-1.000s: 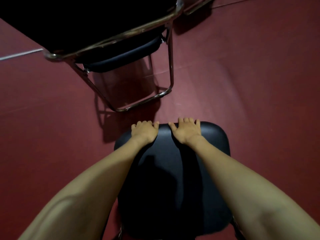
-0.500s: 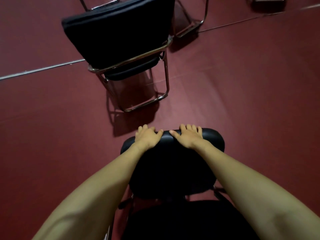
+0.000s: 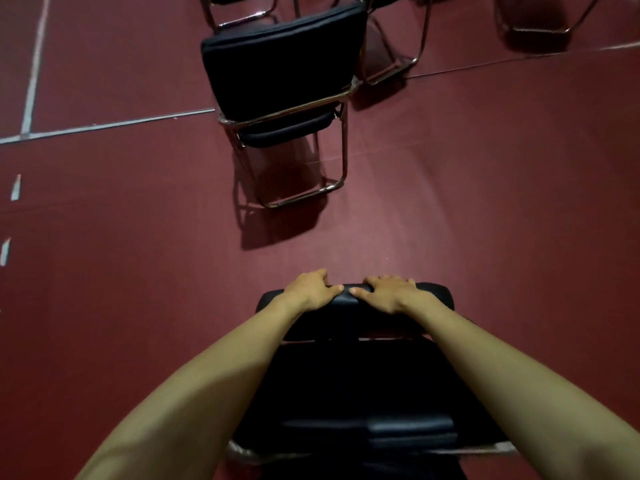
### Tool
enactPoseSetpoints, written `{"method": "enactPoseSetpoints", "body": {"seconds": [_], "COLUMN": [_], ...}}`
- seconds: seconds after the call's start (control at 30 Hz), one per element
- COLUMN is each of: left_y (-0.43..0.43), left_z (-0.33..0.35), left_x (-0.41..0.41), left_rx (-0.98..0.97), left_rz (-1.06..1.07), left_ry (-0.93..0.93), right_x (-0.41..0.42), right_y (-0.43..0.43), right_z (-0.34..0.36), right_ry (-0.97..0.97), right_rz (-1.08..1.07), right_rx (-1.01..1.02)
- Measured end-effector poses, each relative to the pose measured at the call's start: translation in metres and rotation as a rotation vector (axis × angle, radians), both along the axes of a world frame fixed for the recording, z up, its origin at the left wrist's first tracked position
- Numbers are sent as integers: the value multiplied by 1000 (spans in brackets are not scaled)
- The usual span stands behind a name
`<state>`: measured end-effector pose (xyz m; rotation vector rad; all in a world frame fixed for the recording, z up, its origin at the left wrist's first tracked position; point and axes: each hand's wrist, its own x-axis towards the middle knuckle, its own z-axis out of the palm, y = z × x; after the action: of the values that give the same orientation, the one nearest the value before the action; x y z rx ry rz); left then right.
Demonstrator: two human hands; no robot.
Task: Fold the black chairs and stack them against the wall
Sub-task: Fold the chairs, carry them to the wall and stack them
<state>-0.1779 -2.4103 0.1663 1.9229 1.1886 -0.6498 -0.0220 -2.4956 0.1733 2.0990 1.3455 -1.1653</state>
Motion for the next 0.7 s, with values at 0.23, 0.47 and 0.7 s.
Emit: {"method": "enactPoseSetpoints", "body": {"seconds": [0.23, 0.47, 0.7], "left_y": [-29, -30, -61], "left_z": [13, 27, 45], "left_x": [-12, -15, -57], "left_rx": [3, -50, 16], "left_rz": [-21, -3, 65], "left_ry": [31, 8, -136], "right_x": [-20, -18, -32], "right_y": [-21, -12, -28], "right_z": [9, 12, 1], "right_ry": [-52, -53, -187], "right_rz": [25, 103, 70], "right_rx": [-38, -116, 89]}}
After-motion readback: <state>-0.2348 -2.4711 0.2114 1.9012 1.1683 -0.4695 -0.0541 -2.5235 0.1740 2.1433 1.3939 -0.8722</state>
